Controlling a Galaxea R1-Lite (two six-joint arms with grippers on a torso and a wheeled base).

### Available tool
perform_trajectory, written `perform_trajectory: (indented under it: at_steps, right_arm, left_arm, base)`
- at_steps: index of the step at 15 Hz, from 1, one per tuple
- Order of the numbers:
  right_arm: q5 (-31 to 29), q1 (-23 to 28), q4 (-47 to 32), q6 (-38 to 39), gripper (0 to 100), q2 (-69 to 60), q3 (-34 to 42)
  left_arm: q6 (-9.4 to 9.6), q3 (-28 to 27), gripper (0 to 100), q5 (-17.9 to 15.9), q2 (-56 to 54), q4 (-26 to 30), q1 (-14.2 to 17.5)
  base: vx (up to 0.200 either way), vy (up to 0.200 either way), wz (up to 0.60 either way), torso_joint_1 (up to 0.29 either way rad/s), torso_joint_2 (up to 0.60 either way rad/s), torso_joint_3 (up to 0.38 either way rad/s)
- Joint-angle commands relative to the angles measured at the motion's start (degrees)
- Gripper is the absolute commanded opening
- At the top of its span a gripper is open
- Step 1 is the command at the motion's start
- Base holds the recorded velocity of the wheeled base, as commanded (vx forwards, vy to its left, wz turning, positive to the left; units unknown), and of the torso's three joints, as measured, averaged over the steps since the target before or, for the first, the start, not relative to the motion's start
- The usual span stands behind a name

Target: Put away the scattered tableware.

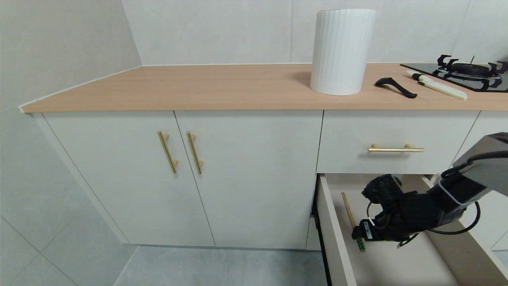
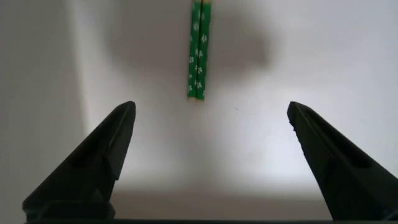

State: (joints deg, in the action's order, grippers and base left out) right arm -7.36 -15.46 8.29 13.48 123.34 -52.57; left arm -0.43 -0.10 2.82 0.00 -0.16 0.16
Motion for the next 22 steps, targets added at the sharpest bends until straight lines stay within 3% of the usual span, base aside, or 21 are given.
perform_trajectory:
  at_steps: [1,7,17,22]
  right_arm:
    - [-0.1,0.2,-0.1,-0.6,100,-9.9,2.4]
    - [0.0,2.8,-0.1,-5.3,100,-23.0,5.0]
    - [0.2,5.8,0.1,-8.3,100,-25.0,2.8]
    - [3.3,8.1,0.1,-8.5,100,-23.9,-1.4]
  left_arm:
    - [-0.01,0.0,100,0.0,0.0,0.0,0.0]
    - [-0.01,0.0,100,0.0,0.0,0.0,0.0]
    - [-0.01,0.0,100,0.0,0.0,0.0,0.0]
    - [-0.01,0.0,100,0.1,0.0,0.1,0.0]
  base:
    - [0.0,0.0,0.0,0.0,0.0,0.0]
    - [0.0,0.0,0.0,0.009,-0.12,-0.172]
    - [0.0,0.0,0.0,0.121,-0.49,-0.338]
    - [0.0,0.0,0.0,0.178,-0.49,-0.308]
